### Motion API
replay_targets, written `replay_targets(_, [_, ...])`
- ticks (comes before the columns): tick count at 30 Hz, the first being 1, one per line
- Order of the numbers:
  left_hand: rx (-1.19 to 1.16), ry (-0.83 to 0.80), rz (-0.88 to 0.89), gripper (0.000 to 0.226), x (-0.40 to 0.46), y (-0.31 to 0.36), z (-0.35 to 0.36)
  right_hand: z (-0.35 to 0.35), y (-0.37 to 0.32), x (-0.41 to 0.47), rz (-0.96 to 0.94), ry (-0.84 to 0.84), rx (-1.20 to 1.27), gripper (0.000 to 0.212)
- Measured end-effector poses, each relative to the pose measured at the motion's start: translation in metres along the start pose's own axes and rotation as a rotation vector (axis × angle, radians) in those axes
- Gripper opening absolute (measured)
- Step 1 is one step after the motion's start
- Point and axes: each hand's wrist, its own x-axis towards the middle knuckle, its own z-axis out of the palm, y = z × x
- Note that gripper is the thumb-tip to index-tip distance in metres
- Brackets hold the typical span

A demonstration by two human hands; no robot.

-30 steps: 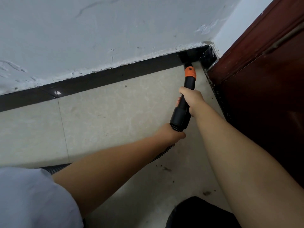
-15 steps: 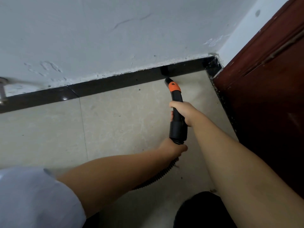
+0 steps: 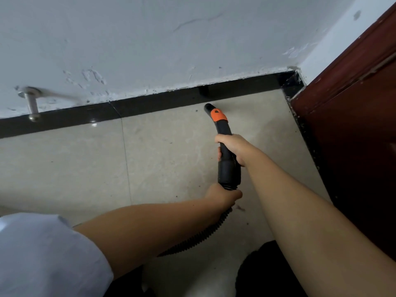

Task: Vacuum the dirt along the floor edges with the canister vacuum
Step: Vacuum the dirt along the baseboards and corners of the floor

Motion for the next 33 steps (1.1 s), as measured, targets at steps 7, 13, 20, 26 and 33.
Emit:
replay_targets(7, [0.448,-0.179,0.158,0.037,0.018,0.042,0.008,-0.074,0.012,0.006,-0.017,0.392,0.395,0.015])
replay_targets(13, [0.569,-0.284,0.166,0.031,0.025,0.054,0.037,-0.117,0.029,0.002,0.027,0.517,0.486,0.014])
replay_targets(20, [0.474,-0.264,0.167,0.02,0.038,0.064,0.046,-0.13,0.015,0.024,-0.001,0.475,0.492,0.016])
replay_targets(26, [0.442,-0.22,0.18,0.035,0.045,0.067,0.05,-0.13,0.003,0.033,-0.018,0.407,0.446,0.014])
replay_targets(33, [0.484,-0.196,0.133,0.031,0.023,0.075,0.025,-0.101,-0.008,0.016,0.026,0.425,0.446,0.009])
